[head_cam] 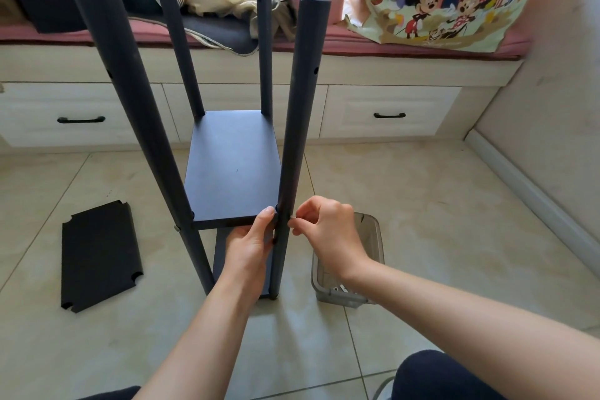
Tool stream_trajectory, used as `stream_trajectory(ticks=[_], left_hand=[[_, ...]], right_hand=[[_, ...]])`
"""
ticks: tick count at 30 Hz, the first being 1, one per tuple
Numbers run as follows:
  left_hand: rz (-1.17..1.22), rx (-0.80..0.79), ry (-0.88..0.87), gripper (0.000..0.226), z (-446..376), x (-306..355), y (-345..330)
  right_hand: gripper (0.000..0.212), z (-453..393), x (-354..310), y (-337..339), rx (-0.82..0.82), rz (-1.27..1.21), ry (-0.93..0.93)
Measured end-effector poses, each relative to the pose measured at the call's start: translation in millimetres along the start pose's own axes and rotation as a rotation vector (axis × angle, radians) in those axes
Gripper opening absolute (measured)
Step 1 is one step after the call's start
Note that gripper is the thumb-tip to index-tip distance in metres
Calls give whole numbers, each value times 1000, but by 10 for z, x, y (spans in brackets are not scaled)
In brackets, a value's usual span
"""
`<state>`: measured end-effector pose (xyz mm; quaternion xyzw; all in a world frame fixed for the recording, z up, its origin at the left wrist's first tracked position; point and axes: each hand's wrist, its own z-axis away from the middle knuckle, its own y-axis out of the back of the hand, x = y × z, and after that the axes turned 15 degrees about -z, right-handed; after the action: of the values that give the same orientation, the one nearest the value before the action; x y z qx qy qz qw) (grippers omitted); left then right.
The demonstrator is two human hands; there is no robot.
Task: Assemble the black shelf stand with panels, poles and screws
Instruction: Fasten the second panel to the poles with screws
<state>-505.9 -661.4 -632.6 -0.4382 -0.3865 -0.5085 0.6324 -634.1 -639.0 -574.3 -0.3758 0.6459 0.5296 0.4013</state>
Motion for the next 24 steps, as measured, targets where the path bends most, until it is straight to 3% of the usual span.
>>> stream_trajectory(ticks=[5,10,16,19,24], left_hand=[[12,-20,-15,36,13,19,-11],[-4,-72,-61,60,48,50,-16],[-57,-82,-75,38,43,48,2],[-74,-87,-75,38,43,56,9],[-96,-118,-101,34,78,71,27]], right_hand=[[4,2,10,15,2,-10,-11],[4,-8,22,26,27,-60,-55],[6,-14,3,19,46,-160,-100],[7,-28,0,25,38,-162,-86],[9,-38,17,52,-56,21,33]])
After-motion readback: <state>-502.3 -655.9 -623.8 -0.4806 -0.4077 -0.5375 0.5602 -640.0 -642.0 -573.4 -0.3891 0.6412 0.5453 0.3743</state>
